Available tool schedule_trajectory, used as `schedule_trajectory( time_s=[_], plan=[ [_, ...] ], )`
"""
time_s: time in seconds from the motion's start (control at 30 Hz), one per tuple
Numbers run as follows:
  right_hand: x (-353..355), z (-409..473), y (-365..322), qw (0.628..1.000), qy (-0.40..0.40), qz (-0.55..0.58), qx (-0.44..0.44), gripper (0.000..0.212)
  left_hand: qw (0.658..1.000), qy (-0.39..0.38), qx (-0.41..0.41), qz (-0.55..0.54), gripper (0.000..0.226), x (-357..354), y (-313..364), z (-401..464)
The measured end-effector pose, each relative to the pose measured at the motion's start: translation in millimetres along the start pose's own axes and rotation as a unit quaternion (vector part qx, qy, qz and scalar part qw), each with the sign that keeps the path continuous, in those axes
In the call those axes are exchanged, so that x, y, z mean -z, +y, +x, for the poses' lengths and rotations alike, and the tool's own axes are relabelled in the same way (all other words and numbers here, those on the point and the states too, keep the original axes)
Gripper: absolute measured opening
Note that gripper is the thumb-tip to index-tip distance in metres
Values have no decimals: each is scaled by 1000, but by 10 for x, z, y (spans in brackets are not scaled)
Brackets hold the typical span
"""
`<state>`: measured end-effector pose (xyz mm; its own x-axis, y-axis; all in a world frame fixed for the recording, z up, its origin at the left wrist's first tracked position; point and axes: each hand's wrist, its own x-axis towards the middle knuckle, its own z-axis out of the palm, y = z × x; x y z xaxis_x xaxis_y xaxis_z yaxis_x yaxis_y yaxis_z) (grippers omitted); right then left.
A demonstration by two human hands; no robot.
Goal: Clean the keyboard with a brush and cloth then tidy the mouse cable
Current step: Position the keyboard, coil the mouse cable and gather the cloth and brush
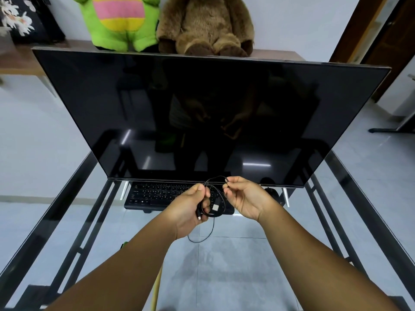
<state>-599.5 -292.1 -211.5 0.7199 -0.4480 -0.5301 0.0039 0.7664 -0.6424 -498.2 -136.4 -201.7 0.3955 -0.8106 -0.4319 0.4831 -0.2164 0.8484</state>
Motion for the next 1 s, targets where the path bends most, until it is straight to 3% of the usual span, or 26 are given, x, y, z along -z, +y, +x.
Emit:
schedule_trajectory(
  time_s=[0.2, 0.37, 0.67, 0.8, 1.0],
  plan=[
    [11, 5, -33, 999, 18, 34, -30, 14, 998, -14, -25, 61, 30, -5, -14, 47],
    [22, -41, -20, 998, 22, -39, -52, 10, 997, 31, -44, 55, 31, 3, -14, 124],
    [-79, -82, -23, 979, 12, -199, 31, 8, 993, 89, -55, 59, 28, -25, 17, 206],
    [-105, -106, -23, 966, -8, -249, 66, 21, 993, 101, -47, 49, 28, -56, 41, 239],
    [-64, -60, -33, 945, 34, -310, 96, 16, 999, 47, -13, -18, 29, -12, 27, 262]
  ],
)
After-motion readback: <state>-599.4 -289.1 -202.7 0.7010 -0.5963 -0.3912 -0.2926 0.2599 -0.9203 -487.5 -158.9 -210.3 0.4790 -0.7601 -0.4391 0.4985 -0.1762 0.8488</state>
